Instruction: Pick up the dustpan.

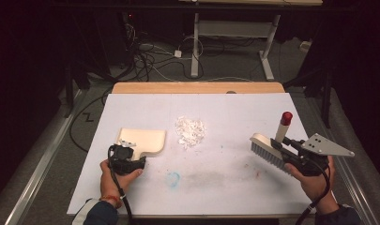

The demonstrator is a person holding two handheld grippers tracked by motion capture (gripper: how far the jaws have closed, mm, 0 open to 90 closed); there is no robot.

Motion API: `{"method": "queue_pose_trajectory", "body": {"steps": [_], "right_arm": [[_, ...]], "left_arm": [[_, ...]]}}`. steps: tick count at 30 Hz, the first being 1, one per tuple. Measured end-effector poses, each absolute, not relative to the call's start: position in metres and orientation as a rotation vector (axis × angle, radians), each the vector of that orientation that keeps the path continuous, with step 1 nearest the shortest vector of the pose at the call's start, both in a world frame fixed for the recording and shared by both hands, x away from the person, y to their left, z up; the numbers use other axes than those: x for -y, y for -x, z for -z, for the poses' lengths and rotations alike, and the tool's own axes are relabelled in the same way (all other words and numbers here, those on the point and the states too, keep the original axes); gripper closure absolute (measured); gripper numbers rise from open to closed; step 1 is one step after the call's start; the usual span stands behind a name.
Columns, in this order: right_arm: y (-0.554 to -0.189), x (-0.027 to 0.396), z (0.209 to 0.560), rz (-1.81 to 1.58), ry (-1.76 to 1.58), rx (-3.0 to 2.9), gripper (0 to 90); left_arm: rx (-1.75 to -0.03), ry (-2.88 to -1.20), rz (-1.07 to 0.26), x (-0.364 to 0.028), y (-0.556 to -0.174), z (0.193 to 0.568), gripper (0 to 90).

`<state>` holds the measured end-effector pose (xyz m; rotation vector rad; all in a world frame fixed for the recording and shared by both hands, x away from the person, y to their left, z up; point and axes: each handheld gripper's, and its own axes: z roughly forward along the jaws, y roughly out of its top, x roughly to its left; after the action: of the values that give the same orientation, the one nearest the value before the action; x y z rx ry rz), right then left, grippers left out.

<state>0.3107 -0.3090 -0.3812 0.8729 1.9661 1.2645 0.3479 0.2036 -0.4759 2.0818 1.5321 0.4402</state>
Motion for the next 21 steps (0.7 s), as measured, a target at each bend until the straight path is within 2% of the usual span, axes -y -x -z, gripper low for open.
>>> {"method": "queue_pose_trajectory", "body": {"steps": [2,8,21], "right_arm": [[-0.311,0.309,0.381,-1.262,-0.87,-1.967,71.2],[-0.312,0.309,0.383,-1.262,-0.866,-1.983,71.2],[-0.313,0.306,0.385,-1.253,-0.865,-2.006,71.2]], "left_arm": [[-1.536,-2.082,-0.438,-0.204,-0.349,0.476,42.7],[-1.501,-2.102,-0.439,-0.208,-0.349,0.475,63.1],[-1.426,-2.201,-0.399,-0.216,-0.352,0.457,63.8]]}}
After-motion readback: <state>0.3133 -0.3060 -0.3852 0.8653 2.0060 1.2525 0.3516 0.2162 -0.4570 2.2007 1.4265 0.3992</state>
